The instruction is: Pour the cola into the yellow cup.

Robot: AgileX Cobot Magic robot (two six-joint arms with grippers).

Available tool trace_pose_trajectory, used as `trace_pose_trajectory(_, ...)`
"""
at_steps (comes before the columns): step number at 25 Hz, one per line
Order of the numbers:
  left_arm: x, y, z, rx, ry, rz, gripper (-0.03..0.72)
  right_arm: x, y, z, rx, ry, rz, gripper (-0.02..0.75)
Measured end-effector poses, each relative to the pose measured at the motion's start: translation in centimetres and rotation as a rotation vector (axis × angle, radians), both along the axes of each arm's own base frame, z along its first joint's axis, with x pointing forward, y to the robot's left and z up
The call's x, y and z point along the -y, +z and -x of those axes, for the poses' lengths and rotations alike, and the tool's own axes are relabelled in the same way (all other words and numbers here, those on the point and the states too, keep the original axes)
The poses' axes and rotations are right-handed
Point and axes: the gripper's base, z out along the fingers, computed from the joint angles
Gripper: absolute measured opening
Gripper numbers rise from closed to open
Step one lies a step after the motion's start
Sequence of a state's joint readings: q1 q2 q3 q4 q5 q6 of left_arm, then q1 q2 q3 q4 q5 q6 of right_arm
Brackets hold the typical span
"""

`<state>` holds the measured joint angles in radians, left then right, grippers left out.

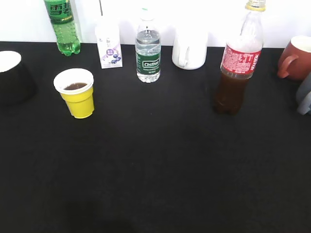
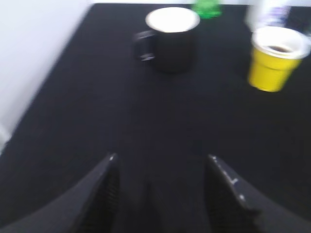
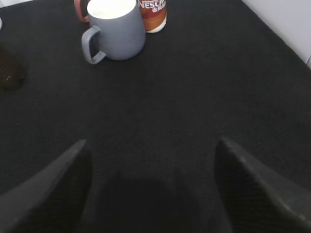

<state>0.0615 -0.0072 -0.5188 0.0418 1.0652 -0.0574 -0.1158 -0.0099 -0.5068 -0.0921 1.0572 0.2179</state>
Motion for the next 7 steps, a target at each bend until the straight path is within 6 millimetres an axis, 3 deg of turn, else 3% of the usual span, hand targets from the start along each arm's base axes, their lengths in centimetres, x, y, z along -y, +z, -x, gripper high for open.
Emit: trace_pose_trajectory(7, 0.05, -0.02, 0.01, -0.001, 0.062, 0.000, 0.409, 0.00, 0.01, 0.00, 0.001, 0.000, 0.000, 0.594)
